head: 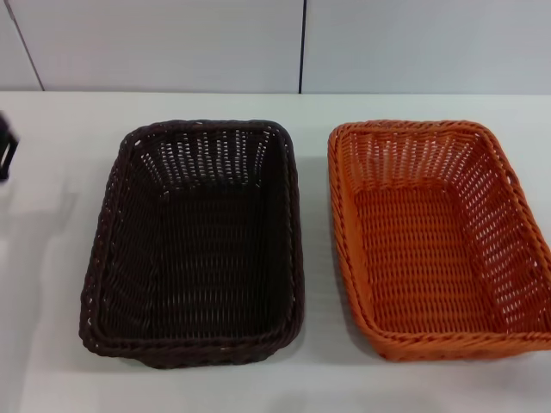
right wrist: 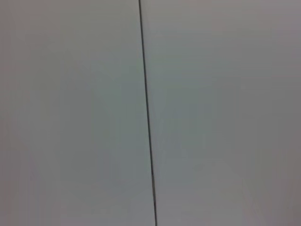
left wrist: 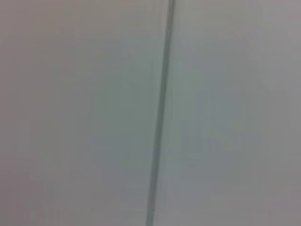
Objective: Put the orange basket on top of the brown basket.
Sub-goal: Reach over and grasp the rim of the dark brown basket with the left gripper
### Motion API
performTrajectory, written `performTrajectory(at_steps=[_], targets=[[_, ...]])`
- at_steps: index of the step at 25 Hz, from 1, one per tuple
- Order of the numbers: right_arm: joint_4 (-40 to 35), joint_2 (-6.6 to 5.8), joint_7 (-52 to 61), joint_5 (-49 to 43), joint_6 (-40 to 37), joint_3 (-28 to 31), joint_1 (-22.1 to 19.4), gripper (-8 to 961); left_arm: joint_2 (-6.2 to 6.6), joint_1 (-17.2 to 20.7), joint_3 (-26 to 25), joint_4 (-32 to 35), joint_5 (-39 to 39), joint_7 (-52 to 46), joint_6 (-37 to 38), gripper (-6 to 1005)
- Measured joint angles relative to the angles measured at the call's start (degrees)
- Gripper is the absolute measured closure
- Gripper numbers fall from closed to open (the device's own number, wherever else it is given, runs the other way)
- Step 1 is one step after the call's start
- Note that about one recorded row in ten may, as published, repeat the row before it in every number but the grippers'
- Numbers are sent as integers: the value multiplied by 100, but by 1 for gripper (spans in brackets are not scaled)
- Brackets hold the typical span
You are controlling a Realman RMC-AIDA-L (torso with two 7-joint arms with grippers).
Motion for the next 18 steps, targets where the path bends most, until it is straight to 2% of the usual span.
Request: performTrajectory(at_steps=[1,3,4,5,6,7,8,9,10,11,12,13,14,15,18], targets=[[0,-2,0,0,-54,0,11,135,283,215,-334,-1130,240,199,-1063,192],[-1,-3,0,0,-128,-1,24,135,393,445,-824,-2175,506,363,-2326,192],[2,-5,0,0,-161,0,28,135,381,542,-1068,-2618,648,442,-2994,193],[2,-5,0,0,-161,0,28,135,381,542,-1068,-2618,648,442,-2994,193],[7,-9,0,19,-166,0,28,135,224,706,-1665,-3453,961,665,-4487,193],[7,-9,0,19,-166,0,28,135,224,706,-1665,-3453,961,665,-4487,194],[9,-11,0,32,-167,0,30,135,113,748,-1949,-3794,1056,768,-5194,194],[14,-13,0,43,-167,7,34,135,-210,798,-2612,-4546,1180,1020,-6857,195],[14,-13,0,43,-167,7,34,135,-210,798,-2612,-4546,1180,1020,-6857,195],[20,-13,0,45,-167,14,36,135,-485,793,-3215,-5180,1209,1285,-8451,196],[33,-14,0,45,-178,16,44,135,-485,793,-3215,-5180,1209,1285,-8451,196],[33,-14,0,45,-178,16,44,135,-542,785,-3370,-5403,1201,1330,-8992,196],[57,-18,0,47,-220,15,56,135,-525,765,-3448,-5786,1198,1198,-9822,197],[57,-18,0,47,-220,15,56,135,-525,765,-3448,-5786,1198,1198,-9822,198],[91,-22,0,49,-290,25,85,135,-517,696,-3513,-6086,1372,942,-10526,199]])
